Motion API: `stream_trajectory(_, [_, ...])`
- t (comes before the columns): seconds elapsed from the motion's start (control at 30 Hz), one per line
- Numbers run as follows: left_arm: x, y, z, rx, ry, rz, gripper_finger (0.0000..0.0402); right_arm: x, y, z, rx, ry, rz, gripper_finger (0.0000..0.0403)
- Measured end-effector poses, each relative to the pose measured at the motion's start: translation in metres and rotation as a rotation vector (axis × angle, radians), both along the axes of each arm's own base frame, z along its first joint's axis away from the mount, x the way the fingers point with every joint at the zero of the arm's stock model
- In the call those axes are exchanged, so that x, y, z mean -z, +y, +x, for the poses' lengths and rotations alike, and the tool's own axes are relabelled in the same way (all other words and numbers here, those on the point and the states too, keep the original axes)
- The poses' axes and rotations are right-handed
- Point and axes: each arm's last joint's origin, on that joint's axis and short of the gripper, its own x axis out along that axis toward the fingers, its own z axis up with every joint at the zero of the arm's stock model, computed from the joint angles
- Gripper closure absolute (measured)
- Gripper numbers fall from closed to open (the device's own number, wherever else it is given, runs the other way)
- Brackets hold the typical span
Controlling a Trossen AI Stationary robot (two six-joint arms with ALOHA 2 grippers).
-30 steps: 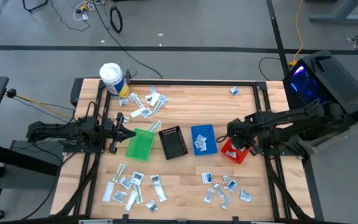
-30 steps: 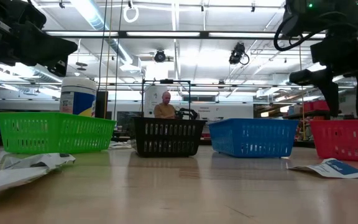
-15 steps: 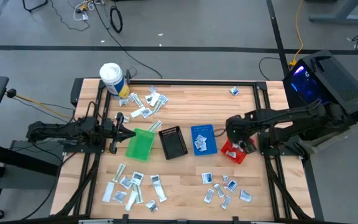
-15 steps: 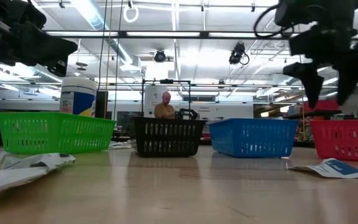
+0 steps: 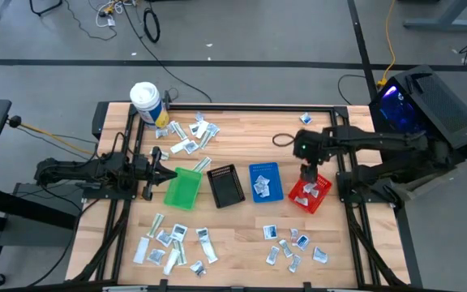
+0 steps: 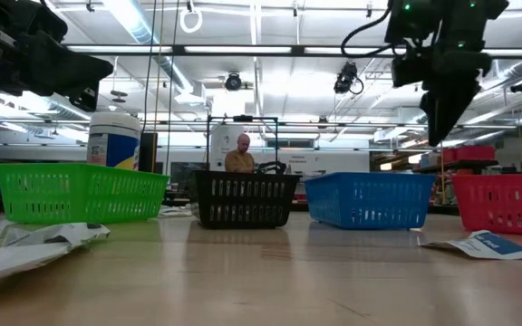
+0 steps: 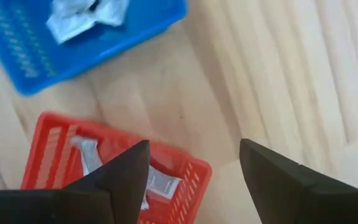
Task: Pick & Place First Aid Supplies
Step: Put the alcohol pad into the blue basket
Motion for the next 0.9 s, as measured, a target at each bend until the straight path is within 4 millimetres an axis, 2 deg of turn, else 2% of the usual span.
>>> stream_trajectory(0.23, [0.0,0.0,0.0,0.0,0.0,0.0,0.0369,0.005,-0.028,-0.001,0.247,-0.012,0.027,0.0151])
stream_trajectory(0.4, [0.0,0.0,0.0,0.0,0.0,0.0,0.0369,0.011,-0.047,0.002,0.334,0.03,0.042,0.0151])
stream_trajectory(0.67, [0.0,0.0,0.0,0.0,0.0,0.0,0.0369,-0.012,-0.092,0.016,0.433,-0.003,-0.017,0.0151])
stream_trajectory(0.9, [0.0,0.0,0.0,0.0,0.0,0.0,0.0369,-0.017,-0.133,0.023,0.479,0.024,-0.027,0.0151])
